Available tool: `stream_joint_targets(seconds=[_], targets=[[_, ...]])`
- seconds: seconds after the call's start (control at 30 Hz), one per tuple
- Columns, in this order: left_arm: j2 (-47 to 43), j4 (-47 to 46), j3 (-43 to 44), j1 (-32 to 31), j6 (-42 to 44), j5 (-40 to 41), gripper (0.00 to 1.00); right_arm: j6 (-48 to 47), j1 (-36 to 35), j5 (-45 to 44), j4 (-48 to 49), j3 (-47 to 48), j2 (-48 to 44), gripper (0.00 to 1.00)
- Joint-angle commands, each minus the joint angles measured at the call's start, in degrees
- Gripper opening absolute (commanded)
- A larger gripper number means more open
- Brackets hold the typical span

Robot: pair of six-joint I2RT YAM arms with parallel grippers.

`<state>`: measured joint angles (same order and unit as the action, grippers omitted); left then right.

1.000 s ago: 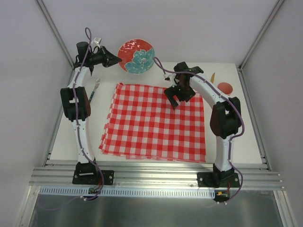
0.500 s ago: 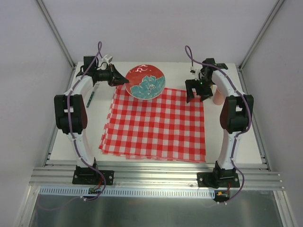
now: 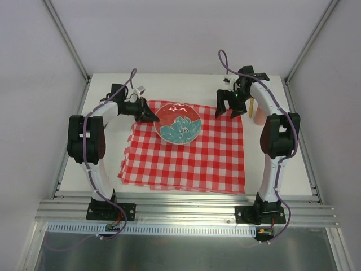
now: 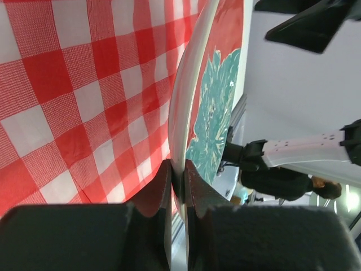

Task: Set the dinner table for one person

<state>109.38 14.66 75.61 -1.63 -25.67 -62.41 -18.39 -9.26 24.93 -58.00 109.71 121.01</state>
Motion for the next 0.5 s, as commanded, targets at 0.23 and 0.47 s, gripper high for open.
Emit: stream_joint_targets(seconds=[0.23,0.47], targets=[[2.5,-0.77,-3.8,-2.5,7.65,-5.44,0.0,0.73,-0.76,-0.75,0.78,1.74,-1.3,0.97],[4.96,-0.77,-6.62,-3.99,10.2,-4.82,0.0,0.29,-0.76,-1.72,1.22,1.03,-1.48,0.97]])
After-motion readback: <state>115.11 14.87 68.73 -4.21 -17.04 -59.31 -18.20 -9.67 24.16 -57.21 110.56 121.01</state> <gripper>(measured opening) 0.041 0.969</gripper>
